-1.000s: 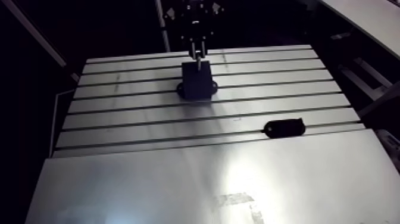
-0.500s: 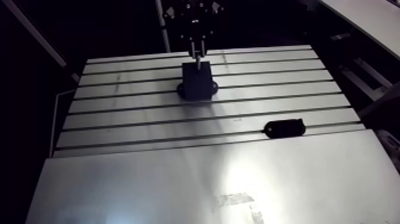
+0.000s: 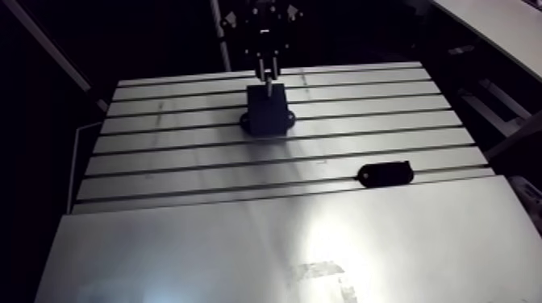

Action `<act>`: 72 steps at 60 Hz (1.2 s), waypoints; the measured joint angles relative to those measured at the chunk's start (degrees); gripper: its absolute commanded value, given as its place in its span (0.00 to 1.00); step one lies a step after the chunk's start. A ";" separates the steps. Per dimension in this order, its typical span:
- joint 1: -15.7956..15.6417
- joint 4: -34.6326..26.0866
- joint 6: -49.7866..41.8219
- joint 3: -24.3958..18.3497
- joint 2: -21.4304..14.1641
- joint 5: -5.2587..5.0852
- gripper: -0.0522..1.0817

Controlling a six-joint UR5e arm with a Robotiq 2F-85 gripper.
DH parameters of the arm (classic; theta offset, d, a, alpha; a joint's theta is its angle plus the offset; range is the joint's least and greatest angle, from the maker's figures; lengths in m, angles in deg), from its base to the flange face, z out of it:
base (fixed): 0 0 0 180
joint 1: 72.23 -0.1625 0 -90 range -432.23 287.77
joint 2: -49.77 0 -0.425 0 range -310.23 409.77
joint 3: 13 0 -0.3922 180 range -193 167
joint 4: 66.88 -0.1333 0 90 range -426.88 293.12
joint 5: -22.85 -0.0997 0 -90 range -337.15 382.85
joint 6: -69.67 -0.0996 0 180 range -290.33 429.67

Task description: Pick up the M10 bolt and insert it into the hole until fully seated.

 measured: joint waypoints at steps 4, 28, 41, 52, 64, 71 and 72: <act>-0.02 0.02 0.00 0.01 0.03 -0.01 0.99; -0.09 0.27 0.08 -0.09 0.17 0.00 0.99; -0.14 0.29 0.09 -0.11 0.26 0.00 0.99; -0.17 0.29 0.09 -0.11 0.29 0.00 0.99; -0.18 0.33 0.09 -0.07 0.31 0.02 0.99; -0.23 0.36 0.09 -0.04 0.33 0.06 0.99; -0.24 0.36 0.09 -0.04 0.34 0.06 0.99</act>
